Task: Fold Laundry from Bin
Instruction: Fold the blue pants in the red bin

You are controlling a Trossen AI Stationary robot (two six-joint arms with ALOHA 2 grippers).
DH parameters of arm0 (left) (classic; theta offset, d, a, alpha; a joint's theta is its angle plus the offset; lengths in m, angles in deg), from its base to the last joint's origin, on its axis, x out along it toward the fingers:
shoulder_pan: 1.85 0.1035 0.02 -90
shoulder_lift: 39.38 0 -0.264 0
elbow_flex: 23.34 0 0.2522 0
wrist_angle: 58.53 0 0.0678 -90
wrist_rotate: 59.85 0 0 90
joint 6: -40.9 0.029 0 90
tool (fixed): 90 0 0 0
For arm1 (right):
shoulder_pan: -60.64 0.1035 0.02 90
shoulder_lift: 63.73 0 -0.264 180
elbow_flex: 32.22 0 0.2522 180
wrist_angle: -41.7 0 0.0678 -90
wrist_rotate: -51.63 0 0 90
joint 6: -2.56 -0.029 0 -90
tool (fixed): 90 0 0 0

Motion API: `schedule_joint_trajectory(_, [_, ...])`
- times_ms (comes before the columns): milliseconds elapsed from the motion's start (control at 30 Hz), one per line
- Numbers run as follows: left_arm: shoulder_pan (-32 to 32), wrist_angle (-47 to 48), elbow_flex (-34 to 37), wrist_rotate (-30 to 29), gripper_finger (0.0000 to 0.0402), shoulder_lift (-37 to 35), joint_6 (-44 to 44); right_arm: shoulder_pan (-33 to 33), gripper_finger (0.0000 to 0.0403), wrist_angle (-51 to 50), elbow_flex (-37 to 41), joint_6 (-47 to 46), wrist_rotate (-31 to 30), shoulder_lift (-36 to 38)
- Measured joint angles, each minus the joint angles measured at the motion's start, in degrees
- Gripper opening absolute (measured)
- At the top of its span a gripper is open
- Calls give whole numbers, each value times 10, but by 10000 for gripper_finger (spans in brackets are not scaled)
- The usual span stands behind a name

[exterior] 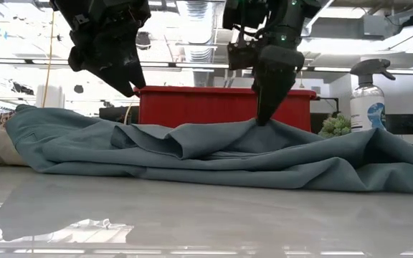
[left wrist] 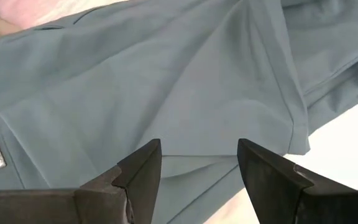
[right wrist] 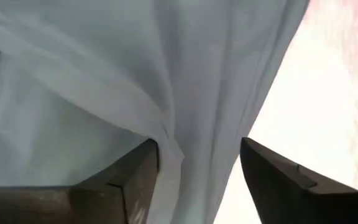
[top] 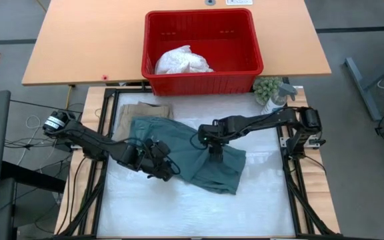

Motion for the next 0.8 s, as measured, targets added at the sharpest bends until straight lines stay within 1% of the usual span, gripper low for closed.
schedule_joint_trajectory(67, [-4, 0, 0, 0, 200, 0, -6, -4, 260, 3, 0, 4, 0, 1])
schedule_joint_trajectory(100, [-6, 1, 0, 0, 200, 0, -9, -6, 263, 10, 0, 14, 13, 1])
schedule_joint_trajectory(233, [-15, 2, 0, 0, 200, 0, -16, 17, 263, 83, 0, 68, 113, 0])
schedule_joint_trajectory(267, [-17, 2, 0, 0, 200, 0, -16, 27, 263, 100, 0, 78, 125, 0])
schedule_joint_trajectory(367, [-22, 3, 0, 3, 200, 0, -21, 54, 264, 120, 0, 80, 111, 1])
schedule_joint_trajectory(400, [-23, 3, 0, 3, 200, 0, -25, 62, 265, 122, 0, 82, 119, 0])
schedule_joint_trajectory(500, [-28, 3, 0, 2, 200, 0, -34, 88, 265, 150, 0, 120, 111, 0])
schedule_joint_trajectory(633, [-32, 3, 0, 1, 200, 0, -40, 129, 265, 194, 0, 172, 49, -1])
schedule_joint_trajectory(733, [-37, 2, 0, 0, 200, 0, -43, 147, 265, 233, 0, 190, 39, -1])
schedule_joint_trajectory(800, [-39, 3, 0, 0, 200, 0, -44, 149, 265, 267, -1, 201, 35, -15])
